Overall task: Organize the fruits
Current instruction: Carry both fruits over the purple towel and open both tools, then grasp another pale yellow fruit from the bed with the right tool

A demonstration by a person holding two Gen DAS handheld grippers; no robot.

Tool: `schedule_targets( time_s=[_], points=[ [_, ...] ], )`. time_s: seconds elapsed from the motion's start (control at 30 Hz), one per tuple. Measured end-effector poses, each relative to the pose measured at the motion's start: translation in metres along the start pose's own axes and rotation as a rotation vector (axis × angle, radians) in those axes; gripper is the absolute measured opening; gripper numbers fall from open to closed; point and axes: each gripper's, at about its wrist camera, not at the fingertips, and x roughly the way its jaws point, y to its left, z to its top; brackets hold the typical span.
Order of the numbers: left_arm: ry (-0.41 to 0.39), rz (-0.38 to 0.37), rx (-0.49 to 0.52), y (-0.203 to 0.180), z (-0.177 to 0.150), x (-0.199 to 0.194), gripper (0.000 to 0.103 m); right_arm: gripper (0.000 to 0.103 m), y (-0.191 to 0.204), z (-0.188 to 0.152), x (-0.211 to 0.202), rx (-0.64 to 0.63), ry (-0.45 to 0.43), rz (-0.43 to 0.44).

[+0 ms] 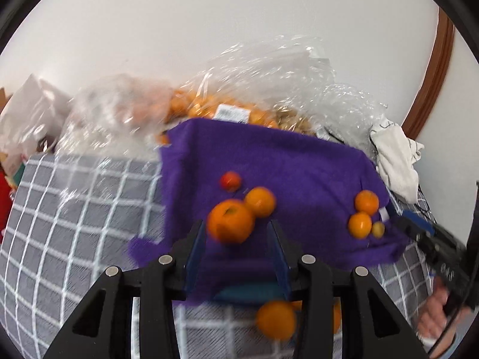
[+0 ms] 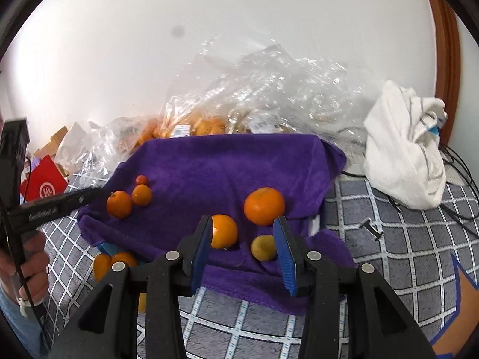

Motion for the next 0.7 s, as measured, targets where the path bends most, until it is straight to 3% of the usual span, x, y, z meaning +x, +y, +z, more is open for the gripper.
schedule_targets(
  time_s=[0.13,0.27,0.37,0.53,0.6,0.7],
  points=[
    [-0.020,-0.004,0.016,0.018,-0.012,-0.016,0.040,0.042,0.011,0.001,-0.008,0.028,0.028,-0.013],
    [-0.094,-0.017,0.001,0.031,-0.026,-0.024,0.040,0.041,0.035,-0.009,-0.014,-0.010,0.072,-0.059],
    [-0.139,-0.039,-0.003,0.034,-0.038,-0.022,0.040,0.036,0.055,-0.026,-0.016,-0.033,0.123,-0.031],
    [-0.107,-0.121,0.051,0.032,-0.050,-0.019,0.040,0.036,0.078,-0.050,-0.011,-0.076,0.165,-0.010],
    [-0.144,-0.103,0.064,0.031,-0.054,-0.023,0.040,0.035,0.082,-0.054,-0.006,-0.072,0.177,0.005],
    [-0.130,-0.070,0.069,0.030,-0.055,-0.018,0.040,0.035,0.086,-0.057,0.004,-0.069,0.200,0.018]
  ],
)
